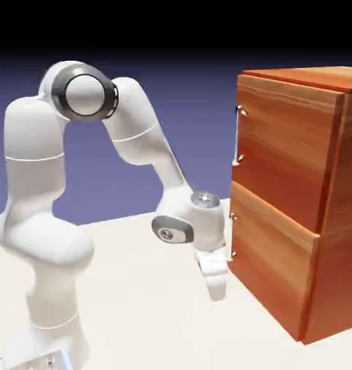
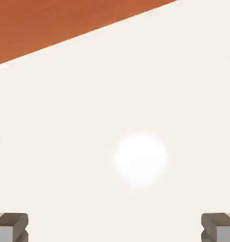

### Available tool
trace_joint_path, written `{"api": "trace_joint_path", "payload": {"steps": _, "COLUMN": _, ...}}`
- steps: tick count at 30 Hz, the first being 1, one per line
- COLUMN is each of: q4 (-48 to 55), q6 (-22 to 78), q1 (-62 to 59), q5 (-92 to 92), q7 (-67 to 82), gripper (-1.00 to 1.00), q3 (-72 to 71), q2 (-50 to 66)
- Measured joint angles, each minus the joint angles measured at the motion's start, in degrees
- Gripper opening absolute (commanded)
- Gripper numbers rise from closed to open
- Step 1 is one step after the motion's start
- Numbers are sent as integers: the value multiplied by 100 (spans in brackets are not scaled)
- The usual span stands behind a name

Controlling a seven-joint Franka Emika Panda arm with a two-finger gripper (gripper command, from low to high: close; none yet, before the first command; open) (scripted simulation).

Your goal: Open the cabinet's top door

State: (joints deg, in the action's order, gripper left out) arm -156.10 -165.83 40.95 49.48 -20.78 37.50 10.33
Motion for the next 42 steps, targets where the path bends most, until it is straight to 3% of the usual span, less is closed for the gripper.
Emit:
{"api": "trace_joint_path", "payload": {"steps": 39, "q4": 923, "q6": 1540, "q1": 7586, "q5": 9323, "q7": 4084, "gripper": 0, "q3": 7066, "q2": 8099}}
{"api": "trace_joint_path", "payload": {"steps": 42, "q4": 1106, "q6": 1595, "q1": 7435, "q5": 9482, "q7": 4134, "gripper": 0, "q3": 7095, "q2": 8156}}
